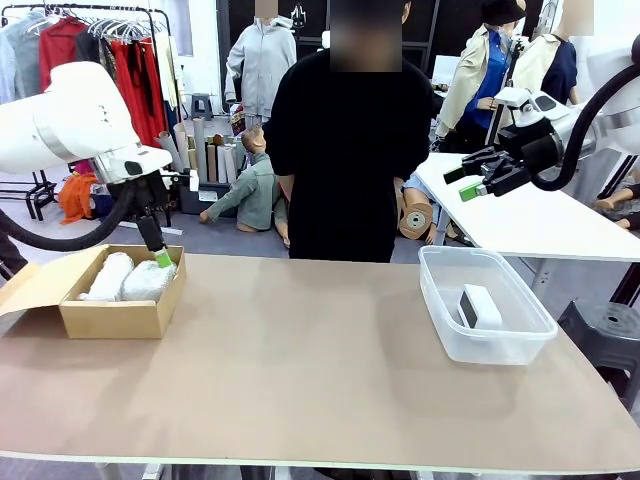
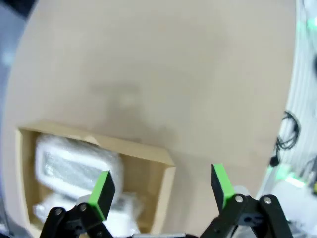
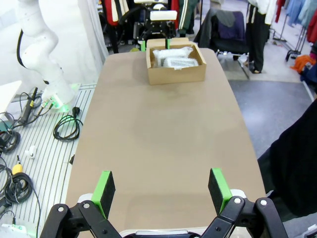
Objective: Separate and place wrapped and unwrapped clocks.
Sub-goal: If the picked Digital clock is wrapped, place it in the Package Box ; if not, place it in the Organizing box.
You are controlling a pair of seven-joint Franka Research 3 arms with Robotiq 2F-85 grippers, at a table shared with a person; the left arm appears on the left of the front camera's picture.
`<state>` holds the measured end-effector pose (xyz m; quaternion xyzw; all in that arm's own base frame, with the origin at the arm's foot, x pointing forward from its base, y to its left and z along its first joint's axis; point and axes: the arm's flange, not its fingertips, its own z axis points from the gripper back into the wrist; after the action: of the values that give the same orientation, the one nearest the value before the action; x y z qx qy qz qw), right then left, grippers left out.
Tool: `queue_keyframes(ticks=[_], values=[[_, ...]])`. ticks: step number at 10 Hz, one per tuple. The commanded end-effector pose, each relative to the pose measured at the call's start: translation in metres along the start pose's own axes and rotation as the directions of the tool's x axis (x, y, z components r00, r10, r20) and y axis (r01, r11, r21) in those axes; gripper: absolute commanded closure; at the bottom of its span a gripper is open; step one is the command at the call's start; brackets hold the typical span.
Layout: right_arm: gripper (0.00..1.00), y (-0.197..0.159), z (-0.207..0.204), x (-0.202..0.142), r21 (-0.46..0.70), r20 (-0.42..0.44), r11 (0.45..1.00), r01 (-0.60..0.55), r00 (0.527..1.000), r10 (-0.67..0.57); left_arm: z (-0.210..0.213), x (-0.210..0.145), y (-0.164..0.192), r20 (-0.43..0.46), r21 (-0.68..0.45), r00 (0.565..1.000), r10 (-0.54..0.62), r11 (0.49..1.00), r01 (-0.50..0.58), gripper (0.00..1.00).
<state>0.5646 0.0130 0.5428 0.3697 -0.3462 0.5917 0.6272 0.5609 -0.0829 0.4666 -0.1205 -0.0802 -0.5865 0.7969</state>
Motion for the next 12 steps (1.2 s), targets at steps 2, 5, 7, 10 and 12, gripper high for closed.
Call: queue_keyframes(ticks=[2,5,7,10,12], values=[[0.0,0.0,0.001,0.001,-0.003,-0.003,1.0,-0.003,1.0,0.003,0.015,-0.005,-0.007,0.194,0.065,0.946,-0.262,0.965,0.254,0.0],[0.0,0.0,0.001,0.001,-0.003,-0.003,1.0,-0.003,1.0,0.003,0.031,-0.006,0.004,0.347,0.043,0.934,-0.085,0.996,0.074,0.0],[0.0,0.0,0.001,0.001,-0.003,-0.003,1.0,-0.003,1.0,0.003,0.029,0.008,-0.002,0.249,0.094,0.927,-0.279,0.96,0.263,0.0],[0.0,0.0,0.001,0.001,-0.003,-0.003,1.0,-0.003,1.0,0.003,0.02,0.007,0.006,0.388,0.067,0.873,-0.296,0.954,0.293,0.0],[0.0,0.0,0.001,0.001,-0.003,-0.003,1.0,-0.003,1.0,0.003,0.022,0.004,0.021,0.493,0.105,0.793,-0.357,0.93,0.353,0.0]])
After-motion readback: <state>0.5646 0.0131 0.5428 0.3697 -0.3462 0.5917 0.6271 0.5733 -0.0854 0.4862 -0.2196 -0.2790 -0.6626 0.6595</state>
